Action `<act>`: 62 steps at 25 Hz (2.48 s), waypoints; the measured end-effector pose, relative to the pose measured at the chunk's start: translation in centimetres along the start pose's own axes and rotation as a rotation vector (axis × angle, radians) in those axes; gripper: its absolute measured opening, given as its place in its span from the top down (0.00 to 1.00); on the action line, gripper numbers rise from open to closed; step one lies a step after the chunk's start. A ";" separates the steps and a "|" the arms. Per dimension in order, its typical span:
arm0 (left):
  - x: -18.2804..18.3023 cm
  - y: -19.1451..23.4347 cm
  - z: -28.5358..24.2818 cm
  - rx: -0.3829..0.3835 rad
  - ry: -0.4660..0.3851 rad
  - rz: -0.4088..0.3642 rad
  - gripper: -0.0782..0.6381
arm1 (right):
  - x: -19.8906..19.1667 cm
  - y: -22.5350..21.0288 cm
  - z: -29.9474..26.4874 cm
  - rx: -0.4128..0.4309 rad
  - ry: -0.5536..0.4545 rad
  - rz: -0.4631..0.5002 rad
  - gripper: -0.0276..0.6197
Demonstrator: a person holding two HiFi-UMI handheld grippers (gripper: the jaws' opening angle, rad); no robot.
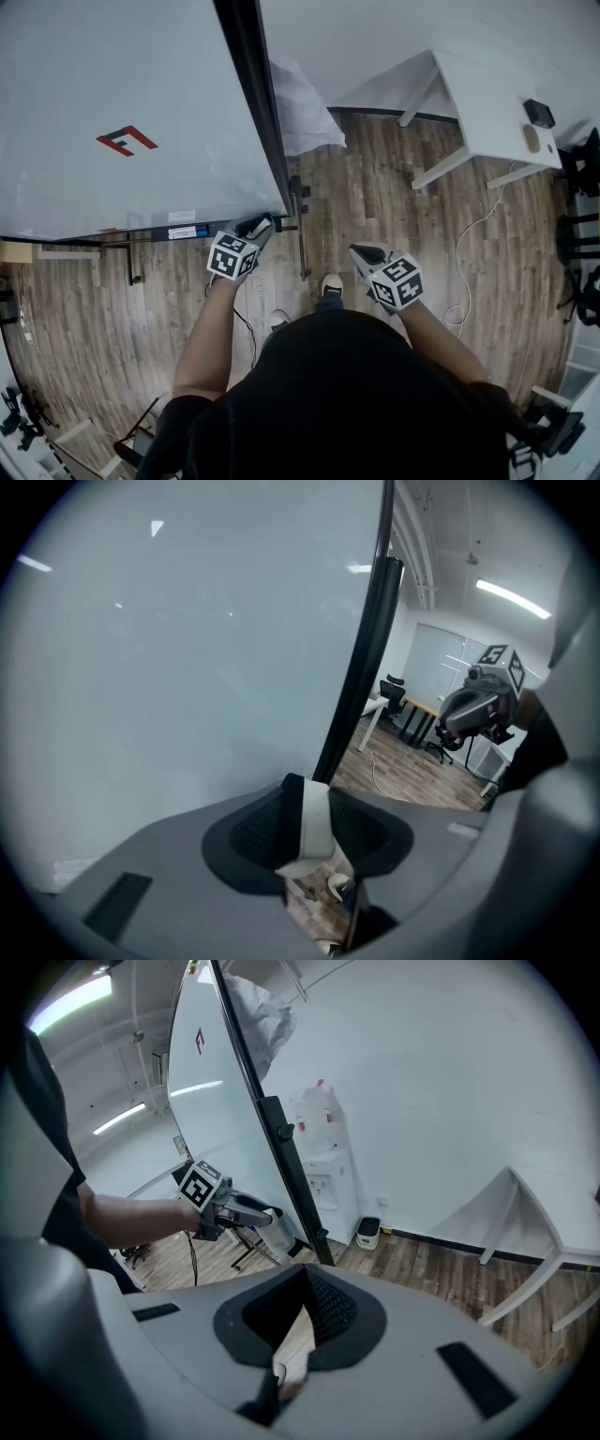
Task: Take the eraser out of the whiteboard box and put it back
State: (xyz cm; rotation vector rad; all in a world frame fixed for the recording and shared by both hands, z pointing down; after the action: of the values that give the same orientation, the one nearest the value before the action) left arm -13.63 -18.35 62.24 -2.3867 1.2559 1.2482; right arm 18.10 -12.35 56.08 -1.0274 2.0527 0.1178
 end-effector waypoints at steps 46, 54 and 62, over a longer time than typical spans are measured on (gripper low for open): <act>-1.6 -0.3 8.1 0.021 -0.150 0.053 0.62 | 2.9 4.6 -0.6 0.063 -0.032 0.101 0.97; -3.8 -0.7 11.7 0.064 -0.159 0.059 0.64 | 3.1 6.4 -0.4 0.072 -0.043 0.120 0.97; -5.7 -1.2 14.8 0.078 -0.167 0.066 0.67 | 3.6 8.1 -0.3 0.068 -0.063 0.130 0.97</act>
State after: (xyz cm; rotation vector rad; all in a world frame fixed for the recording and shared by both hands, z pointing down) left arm -23.27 -6.87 56.78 -2.1545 1.3161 1.3594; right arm 11.06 -9.34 51.66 -0.8378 2.0510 0.1449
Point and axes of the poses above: the fingertips, and each gripper's own axes: z backward along the fingers, y to its left, x out of its top, the point moved 10 cm from there along z, backward along the fingers
